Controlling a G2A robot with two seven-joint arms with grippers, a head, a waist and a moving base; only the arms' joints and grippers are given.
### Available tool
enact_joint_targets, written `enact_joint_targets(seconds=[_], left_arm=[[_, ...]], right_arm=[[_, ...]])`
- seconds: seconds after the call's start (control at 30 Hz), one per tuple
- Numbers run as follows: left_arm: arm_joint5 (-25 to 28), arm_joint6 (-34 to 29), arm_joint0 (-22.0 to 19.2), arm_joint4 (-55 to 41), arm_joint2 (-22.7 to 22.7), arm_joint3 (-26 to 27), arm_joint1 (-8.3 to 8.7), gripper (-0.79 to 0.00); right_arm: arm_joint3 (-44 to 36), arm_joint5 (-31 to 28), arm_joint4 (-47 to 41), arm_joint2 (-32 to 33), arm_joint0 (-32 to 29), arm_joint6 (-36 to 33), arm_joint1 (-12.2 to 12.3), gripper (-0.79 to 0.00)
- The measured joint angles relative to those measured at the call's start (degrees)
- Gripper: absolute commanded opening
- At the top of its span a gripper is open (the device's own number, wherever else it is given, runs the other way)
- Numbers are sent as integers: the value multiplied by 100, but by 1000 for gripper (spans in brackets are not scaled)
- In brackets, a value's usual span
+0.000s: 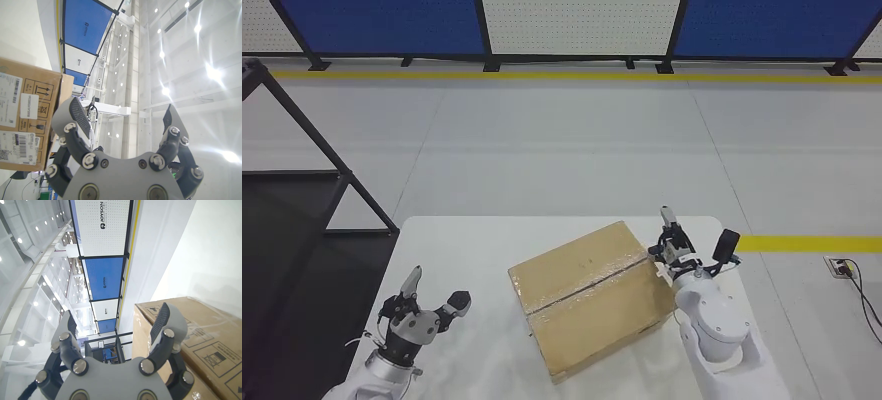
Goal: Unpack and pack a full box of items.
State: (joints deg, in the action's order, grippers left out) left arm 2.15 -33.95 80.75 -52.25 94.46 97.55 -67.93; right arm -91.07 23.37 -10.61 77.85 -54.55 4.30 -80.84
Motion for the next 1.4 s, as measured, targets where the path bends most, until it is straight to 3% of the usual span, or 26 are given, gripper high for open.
enact_joint_targets(seconds=[0.2,0.47,0.73,1.07,1.4], left_arm=[[14,-7,37,-6,26,20,-1,0],[-6,-17,54,23,36,29,-2,0],[30,-52,89,-10,85,18,-3,0],[295,-522,116,-472,226,72,-17,0],[342,-732,108,-617,276,50,-16,0]], right_arm=[[296,320,-99,15,204,-45,-18,0],[267,214,-191,106,131,-39,-26,0],[-451,-302,-135,95,-362,-216,-15,0],[-1577,-1748,-400,185,-1255,-439,-10,0],[-1610,-1805,-481,221,-1305,-433,-11,-1]])
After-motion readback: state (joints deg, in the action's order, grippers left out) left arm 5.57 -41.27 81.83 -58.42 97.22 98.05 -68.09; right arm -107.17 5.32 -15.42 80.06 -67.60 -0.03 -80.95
